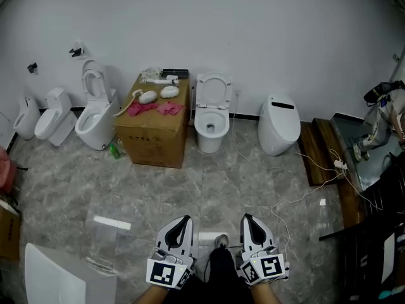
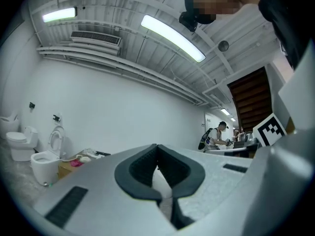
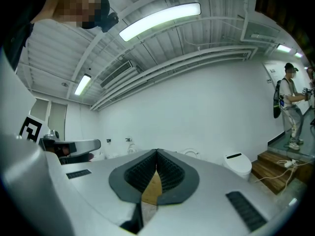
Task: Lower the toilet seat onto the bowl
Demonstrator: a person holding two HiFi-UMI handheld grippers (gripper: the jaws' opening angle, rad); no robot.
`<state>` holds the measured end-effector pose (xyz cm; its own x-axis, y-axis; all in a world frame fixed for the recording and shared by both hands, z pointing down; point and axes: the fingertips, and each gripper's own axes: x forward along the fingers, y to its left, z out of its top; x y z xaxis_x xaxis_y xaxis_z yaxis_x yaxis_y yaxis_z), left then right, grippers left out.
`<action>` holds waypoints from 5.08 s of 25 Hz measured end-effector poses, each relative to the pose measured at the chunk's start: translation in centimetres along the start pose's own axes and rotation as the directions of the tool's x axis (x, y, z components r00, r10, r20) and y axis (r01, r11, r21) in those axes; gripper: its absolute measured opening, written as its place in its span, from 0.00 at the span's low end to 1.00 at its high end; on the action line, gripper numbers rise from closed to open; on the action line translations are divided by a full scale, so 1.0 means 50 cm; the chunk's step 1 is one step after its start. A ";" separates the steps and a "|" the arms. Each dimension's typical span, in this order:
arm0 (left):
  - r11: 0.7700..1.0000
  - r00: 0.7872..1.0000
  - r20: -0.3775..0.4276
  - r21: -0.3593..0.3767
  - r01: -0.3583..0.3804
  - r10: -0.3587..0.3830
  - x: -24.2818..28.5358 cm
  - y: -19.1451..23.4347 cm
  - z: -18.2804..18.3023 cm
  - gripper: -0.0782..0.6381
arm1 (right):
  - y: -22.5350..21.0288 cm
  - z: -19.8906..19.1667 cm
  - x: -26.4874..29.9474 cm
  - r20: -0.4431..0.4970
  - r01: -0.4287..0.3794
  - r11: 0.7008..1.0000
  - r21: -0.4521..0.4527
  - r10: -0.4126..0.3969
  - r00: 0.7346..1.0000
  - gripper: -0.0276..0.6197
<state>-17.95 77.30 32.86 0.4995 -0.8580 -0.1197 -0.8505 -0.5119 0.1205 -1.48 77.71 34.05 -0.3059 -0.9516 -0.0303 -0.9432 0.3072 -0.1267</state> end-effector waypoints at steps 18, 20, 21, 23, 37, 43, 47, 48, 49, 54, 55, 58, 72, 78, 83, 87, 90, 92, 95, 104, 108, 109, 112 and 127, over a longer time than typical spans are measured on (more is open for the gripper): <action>0.998 0.998 -0.003 0.007 -0.056 0.056 0.450 0.085 -0.019 0.12 | -0.285 0.033 0.392 -0.017 -0.093 0.995 0.025 0.094 0.995 0.08; 0.997 0.998 0.001 0.012 -0.070 0.070 0.500 0.088 -0.018 0.12 | -0.325 0.043 0.430 -0.013 -0.104 0.994 0.022 0.104 0.994 0.08; 0.997 0.997 0.006 0.012 -0.074 0.074 0.524 0.089 -0.019 0.12 | -0.344 0.045 0.447 -0.010 -0.108 0.994 0.017 0.108 0.994 0.08; 0.997 0.997 0.016 0.009 -0.076 0.076 0.573 0.090 -0.021 0.12 | -0.384 0.046 0.486 -0.008 -0.111 0.994 0.009 0.111 0.994 0.08; 0.994 0.995 0.018 0.021 -0.103 0.103 0.857 0.226 -0.047 0.12 | -0.520 0.013 0.766 -0.042 -0.120 0.992 0.033 0.122 0.992 0.08; 0.998 0.998 0.002 0.005 -0.066 0.066 1.030 0.329 -0.064 0.12 | -0.558 -0.003 0.945 -0.068 -0.107 0.994 0.035 0.109 0.992 0.08; 0.999 0.999 0.014 0.007 -0.041 0.041 1.147 0.418 -0.045 0.12 | -0.576 0.006 1.097 -0.066 -0.100 0.995 0.020 0.101 0.993 0.08; 0.999 0.999 0.014 0.008 -0.036 0.036 1.175 0.442 -0.042 0.12 | -0.579 0.006 1.134 -0.070 -0.097 0.995 0.016 0.098 0.993 0.08; 0.999 0.999 0.014 0.005 -0.032 0.032 1.202 0.466 -0.038 0.12 | -0.583 0.006 1.171 -0.074 -0.097 0.995 0.010 0.097 0.993 0.08; 1.000 1.000 0.011 0.001 0.005 -0.005 1.327 0.564 -0.037 0.12 | -0.604 0.000 1.331 -0.092 -0.091 0.996 -0.022 0.089 0.992 0.08; 1.000 1.000 0.009 0.005 0.012 -0.012 1.351 0.582 -0.038 0.12 | -0.611 -0.001 1.360 -0.093 -0.090 0.996 -0.029 0.087 0.992 0.08; 1.000 1.000 0.002 0.004 0.031 -0.031 1.409 0.621 -0.038 0.12 | -0.633 -0.007 1.429 -0.116 -0.080 0.996 -0.037 0.075 0.990 0.08; 0.999 0.999 -0.035 -0.021 0.033 -0.033 1.647 0.751 -0.083 0.12 | -0.768 -0.098 1.759 -0.273 -0.140 0.980 -0.138 0.099 0.957 0.08; 1.000 0.999 -0.049 -0.029 0.005 -0.006 1.790 0.794 -0.096 0.12 | -0.856 -0.126 1.919 -0.338 -0.185 0.967 -0.173 0.118 0.934 0.08; 0.999 0.999 -0.050 -0.037 -0.010 0.008 1.894 0.816 -0.102 0.12 | -0.926 -0.173 2.025 -0.409 -0.234 0.945 -0.229 0.124 0.904 0.08; 0.999 0.999 -0.034 -0.035 -0.020 0.019 1.966 0.834 -0.110 0.12 | -0.974 -0.224 2.098 -0.476 -0.274 0.925 -0.262 0.123 0.871 0.08; 0.999 0.997 -0.059 -0.031 -0.045 0.043 2.007 0.852 -0.127 0.12 | -1.004 -0.276 2.143 -0.537 -0.318 0.903 -0.289 0.122 0.834 0.08; 0.998 0.996 -0.068 -0.030 -0.055 0.053 2.036 0.865 -0.133 0.12 | -1.026 -0.313 2.174 -0.582 -0.344 0.884 -0.316 0.106 0.806 0.08; 0.997 0.996 -0.070 -0.034 -0.065 0.062 2.077 0.877 -0.136 0.12 | -1.051 -0.365 2.217 -0.645 -0.389 0.859 -0.334 0.093 0.759 0.09; 0.994 0.988 -0.115 -0.025 -0.102 0.099 2.149 0.909 -0.154 0.12 | -1.119 -0.538 2.310 -0.782 -0.499 0.787 -0.362 0.035 0.623 0.19; 0.992 0.977 -0.179 -0.031 -0.125 0.117 2.155 0.918 -0.184 0.12 | -1.147 -0.589 2.340 -0.806 -0.509 0.778 -0.369 0.005 0.592 0.20; 0.991 0.976 -0.181 -0.032 -0.130 0.122 2.158 0.921 -0.184 0.12 | -1.154 -0.597 2.347 -0.810 -0.509 0.777 -0.371 -0.002 0.587 0.20; 0.989 0.966 -0.217 -0.031 -0.148 0.138 2.157 0.930 -0.199 0.12 | -1.168 -0.617 2.366 -0.822 -0.516 0.773 -0.369 -0.013 0.569 0.21; 0.984 0.955 -0.250 -0.031 -0.173 0.160 2.171 0.951 -0.223 0.12 | -1.187 -0.686 2.397 -0.860 -0.595 0.707 -0.383 -0.038 0.509 0.20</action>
<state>-2.32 -40.64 36.58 0.3822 -0.9116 0.1515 -0.9186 -0.3568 0.1700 13.37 -54.24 71.95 -0.2315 -0.4874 0.8420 -0.5343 0.7870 0.3086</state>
